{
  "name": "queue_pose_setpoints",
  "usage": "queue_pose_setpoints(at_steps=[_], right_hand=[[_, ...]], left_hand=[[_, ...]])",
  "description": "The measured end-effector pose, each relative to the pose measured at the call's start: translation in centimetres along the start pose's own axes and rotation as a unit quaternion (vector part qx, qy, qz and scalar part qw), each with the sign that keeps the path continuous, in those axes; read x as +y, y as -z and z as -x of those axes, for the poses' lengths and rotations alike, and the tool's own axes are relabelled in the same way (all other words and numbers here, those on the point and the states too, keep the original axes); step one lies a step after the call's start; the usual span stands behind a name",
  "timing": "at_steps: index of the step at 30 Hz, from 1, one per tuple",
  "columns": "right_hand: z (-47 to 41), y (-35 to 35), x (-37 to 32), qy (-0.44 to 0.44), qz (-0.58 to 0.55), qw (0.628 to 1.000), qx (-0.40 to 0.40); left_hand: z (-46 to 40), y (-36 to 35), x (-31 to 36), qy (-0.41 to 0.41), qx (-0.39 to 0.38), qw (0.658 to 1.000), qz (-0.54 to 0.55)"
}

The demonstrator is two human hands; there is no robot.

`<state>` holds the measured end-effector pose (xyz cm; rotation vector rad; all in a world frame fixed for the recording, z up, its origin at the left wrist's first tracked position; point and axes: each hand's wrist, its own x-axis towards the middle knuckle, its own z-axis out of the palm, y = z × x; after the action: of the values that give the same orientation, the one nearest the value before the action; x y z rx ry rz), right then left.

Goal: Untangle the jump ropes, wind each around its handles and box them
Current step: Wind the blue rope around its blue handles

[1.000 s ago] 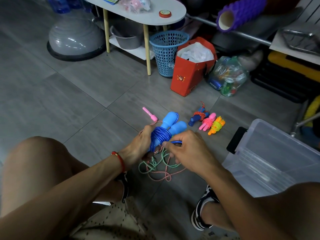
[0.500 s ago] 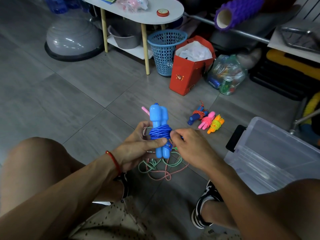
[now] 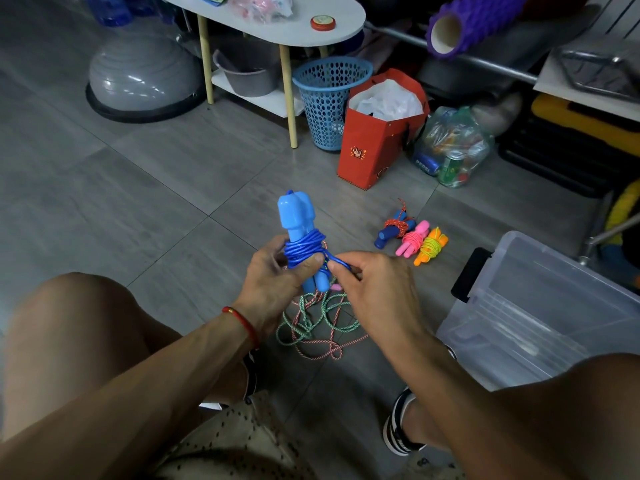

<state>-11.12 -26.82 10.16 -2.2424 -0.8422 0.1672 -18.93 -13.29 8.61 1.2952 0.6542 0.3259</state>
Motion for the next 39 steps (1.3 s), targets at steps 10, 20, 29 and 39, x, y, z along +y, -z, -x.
queue_pose_setpoints(at_steps=[10, 20, 29, 39], right_hand=[[1.8, -2.0, -1.7, 0.069, -0.031, 0.996, 0.043], [1.6, -2.4, -1.6, 0.197, 0.14, 0.968, 0.066], [0.9, -0.1, -1.2, 0.085, -0.205, 0.974, 0.05], [1.2, 0.2, -1.6, 0.023, -0.174, 0.983, 0.044]], left_hand=[[0.6, -0.5, -0.4, 0.042, 0.051, 0.99, 0.126], [0.4, -0.1, 1.1, 0.141, -0.054, 0.961, 0.232], [0.0, 0.7, 2.4, 0.162, -0.051, 0.954, 0.246], [0.5, 0.0, 2.3, 0.15, -0.097, 0.953, 0.245]])
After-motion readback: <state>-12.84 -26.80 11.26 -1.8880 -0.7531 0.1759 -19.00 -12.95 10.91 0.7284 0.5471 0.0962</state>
